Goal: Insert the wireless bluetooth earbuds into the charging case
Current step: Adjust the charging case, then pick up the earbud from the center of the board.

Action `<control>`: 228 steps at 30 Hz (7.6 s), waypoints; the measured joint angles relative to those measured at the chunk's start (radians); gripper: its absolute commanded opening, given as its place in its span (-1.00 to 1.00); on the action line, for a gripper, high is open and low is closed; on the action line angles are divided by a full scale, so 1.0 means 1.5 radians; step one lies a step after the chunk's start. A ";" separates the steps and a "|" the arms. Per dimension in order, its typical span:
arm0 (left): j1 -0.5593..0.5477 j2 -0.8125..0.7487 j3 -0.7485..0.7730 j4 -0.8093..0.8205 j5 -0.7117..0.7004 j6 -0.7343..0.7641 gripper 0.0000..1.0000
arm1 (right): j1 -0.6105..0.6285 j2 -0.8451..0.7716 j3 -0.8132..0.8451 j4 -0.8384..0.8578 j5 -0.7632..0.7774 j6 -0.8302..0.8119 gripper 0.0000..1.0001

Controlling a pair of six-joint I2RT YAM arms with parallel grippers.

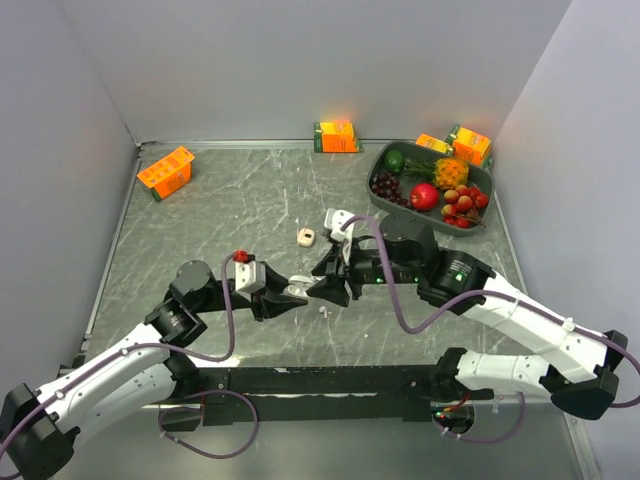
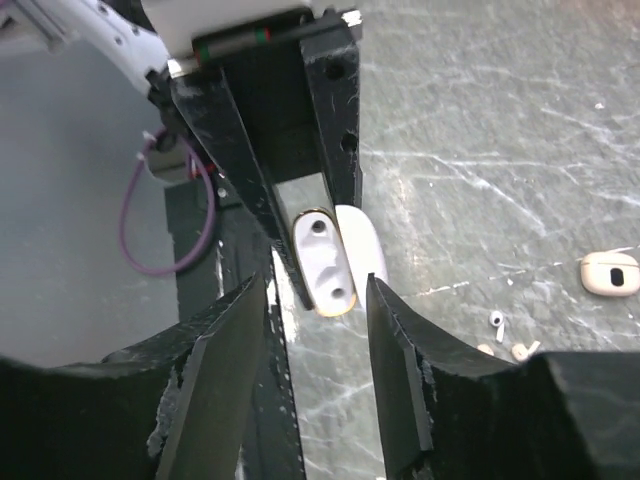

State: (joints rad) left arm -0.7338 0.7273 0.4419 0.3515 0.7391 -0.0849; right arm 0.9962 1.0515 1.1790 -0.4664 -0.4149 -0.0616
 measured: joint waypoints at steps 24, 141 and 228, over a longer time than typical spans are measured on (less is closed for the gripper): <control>-0.045 -0.174 -0.053 -0.138 -0.068 0.107 -0.98 | -0.223 0.111 -0.296 0.136 0.089 0.306 0.03; -0.060 -0.236 -0.061 -0.161 -0.137 0.058 -0.98 | -0.253 0.307 -0.260 0.442 0.232 0.612 -1.00; -0.061 -0.269 -0.071 -0.135 -0.178 0.009 -0.98 | -0.226 0.620 0.118 -0.005 0.384 0.398 -0.09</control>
State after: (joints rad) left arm -0.8246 0.3237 0.3351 0.1493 0.4725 -0.0719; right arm 0.6567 1.9812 1.3556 -0.4740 0.1604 0.5350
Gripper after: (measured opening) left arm 0.332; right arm 0.499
